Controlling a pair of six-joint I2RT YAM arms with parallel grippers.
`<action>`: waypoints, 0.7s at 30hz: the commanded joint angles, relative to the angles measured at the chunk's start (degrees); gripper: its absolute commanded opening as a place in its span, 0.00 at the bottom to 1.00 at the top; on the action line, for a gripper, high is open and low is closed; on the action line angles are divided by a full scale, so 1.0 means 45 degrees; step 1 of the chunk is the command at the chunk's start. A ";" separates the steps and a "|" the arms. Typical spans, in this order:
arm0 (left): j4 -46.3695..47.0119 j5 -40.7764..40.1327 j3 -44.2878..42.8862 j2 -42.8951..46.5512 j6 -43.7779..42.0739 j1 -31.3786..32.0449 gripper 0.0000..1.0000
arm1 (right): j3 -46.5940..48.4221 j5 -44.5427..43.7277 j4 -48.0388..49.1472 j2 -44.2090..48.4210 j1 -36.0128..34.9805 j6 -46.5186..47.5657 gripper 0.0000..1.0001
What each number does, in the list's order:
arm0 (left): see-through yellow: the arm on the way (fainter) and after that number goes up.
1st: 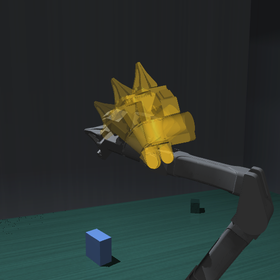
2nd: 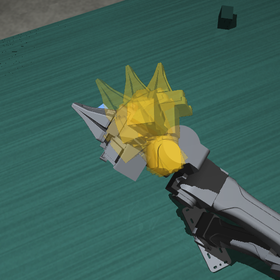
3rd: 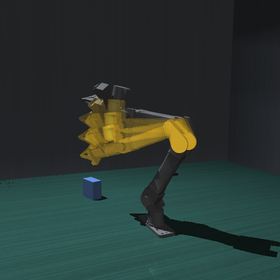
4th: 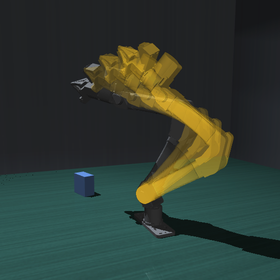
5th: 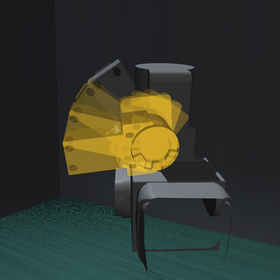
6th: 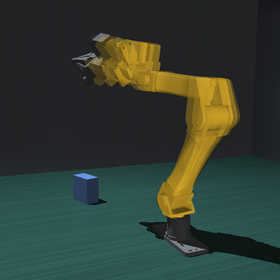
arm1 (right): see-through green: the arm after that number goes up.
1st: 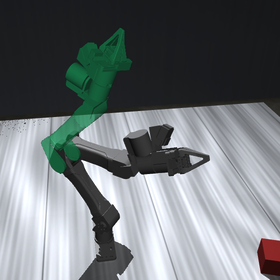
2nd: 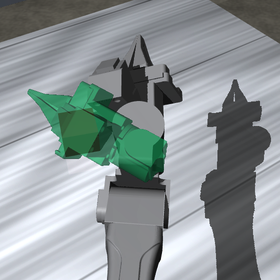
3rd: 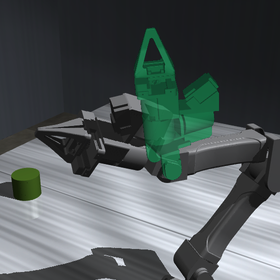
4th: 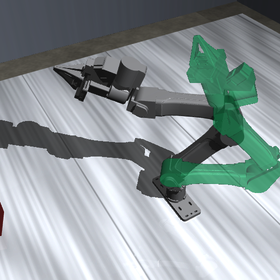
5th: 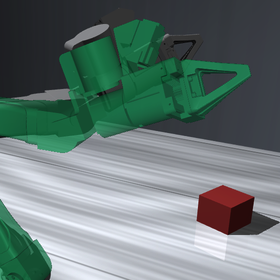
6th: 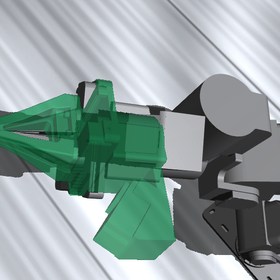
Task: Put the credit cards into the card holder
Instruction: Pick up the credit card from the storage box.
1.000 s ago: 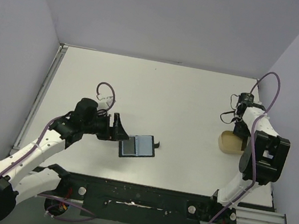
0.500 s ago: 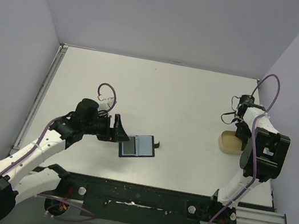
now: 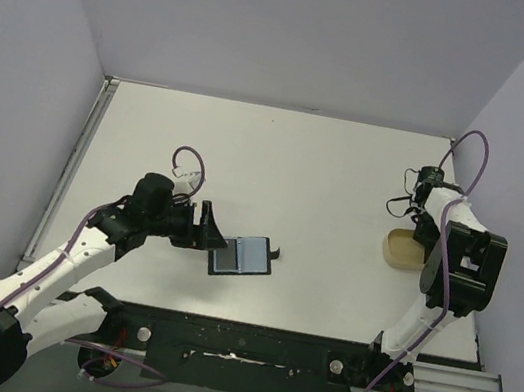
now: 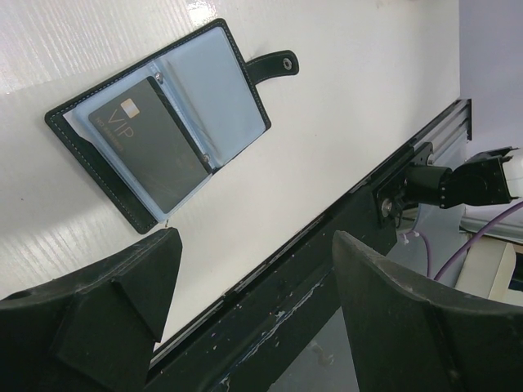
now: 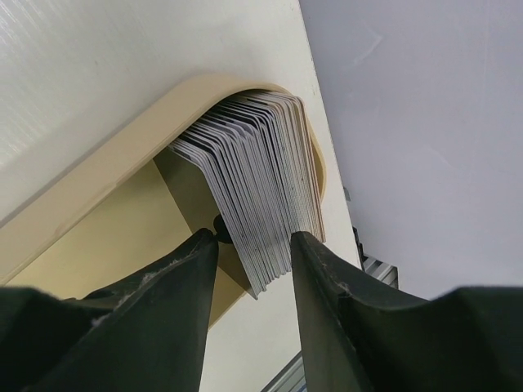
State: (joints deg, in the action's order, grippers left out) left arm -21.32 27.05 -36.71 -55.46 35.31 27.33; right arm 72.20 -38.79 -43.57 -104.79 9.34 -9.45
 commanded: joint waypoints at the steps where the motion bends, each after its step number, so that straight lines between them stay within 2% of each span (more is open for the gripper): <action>1: 0.0168 0.0073 -0.0588 -0.0052 -0.0229 0.0057 0.74 | 0.0244 -0.0477 0.0150 0.0516 0.0068 0.0012 0.40; 21: 0.0167 0.0025 -0.0573 -0.0025 -0.0190 0.0039 0.74 | 0.1088 -0.0479 -0.0337 0.0711 -0.0301 0.0025 0.16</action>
State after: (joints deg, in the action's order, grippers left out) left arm -21.47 27.00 -36.71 -56.05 35.31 27.33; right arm 73.97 -38.28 -44.62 -104.57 8.86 -9.43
